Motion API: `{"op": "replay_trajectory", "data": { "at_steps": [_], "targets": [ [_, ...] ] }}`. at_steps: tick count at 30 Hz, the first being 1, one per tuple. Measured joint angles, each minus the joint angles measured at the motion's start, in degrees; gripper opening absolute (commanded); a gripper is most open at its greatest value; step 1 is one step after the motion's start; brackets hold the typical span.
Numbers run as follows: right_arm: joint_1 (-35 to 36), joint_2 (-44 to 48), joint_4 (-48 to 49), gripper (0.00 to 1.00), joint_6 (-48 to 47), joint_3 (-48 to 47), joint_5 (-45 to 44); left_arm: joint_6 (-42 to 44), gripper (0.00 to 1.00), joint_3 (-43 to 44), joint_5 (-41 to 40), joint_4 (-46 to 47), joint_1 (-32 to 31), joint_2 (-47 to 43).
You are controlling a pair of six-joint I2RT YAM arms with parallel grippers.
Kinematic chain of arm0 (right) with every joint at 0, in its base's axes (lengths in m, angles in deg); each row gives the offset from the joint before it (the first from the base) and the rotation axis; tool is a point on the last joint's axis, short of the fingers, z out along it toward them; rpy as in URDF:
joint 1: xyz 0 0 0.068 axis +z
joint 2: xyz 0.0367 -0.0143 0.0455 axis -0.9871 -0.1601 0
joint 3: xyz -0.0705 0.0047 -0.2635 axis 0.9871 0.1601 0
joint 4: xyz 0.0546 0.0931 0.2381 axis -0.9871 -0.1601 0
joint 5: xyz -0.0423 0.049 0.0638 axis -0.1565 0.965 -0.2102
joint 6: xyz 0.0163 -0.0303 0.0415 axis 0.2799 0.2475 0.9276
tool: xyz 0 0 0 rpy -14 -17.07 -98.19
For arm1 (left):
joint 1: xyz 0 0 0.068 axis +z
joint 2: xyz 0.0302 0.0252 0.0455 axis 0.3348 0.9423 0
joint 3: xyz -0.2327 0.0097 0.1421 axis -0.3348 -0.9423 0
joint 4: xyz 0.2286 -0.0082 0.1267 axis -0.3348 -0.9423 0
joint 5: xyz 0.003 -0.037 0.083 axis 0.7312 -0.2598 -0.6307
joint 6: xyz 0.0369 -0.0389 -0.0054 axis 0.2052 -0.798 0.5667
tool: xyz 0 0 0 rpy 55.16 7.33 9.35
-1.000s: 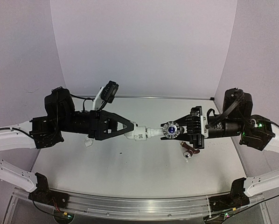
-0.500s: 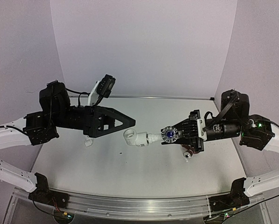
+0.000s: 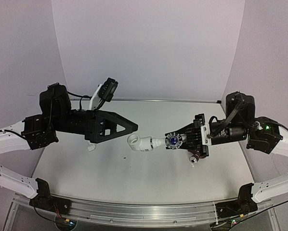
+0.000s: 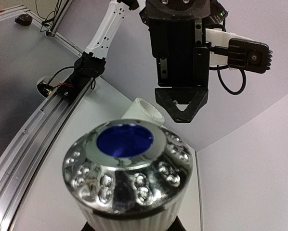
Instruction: Install the water faucets
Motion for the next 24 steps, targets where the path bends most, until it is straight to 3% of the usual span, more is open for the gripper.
{"op": "replay_trajectory", "data": {
  "at_steps": [8,24],
  "targets": [
    [0.0,1.4,-1.2,0.0,-6.8,0.3,0.7,1.7,0.87,0.9,-3.7,-3.7,0.0,-1.5],
    [0.0,0.1,-1.4,0.0,-4.0,-0.7,-0.2,1.9,0.77,1.5,0.7,-4.9,-0.3,1.9]
  ]
}}
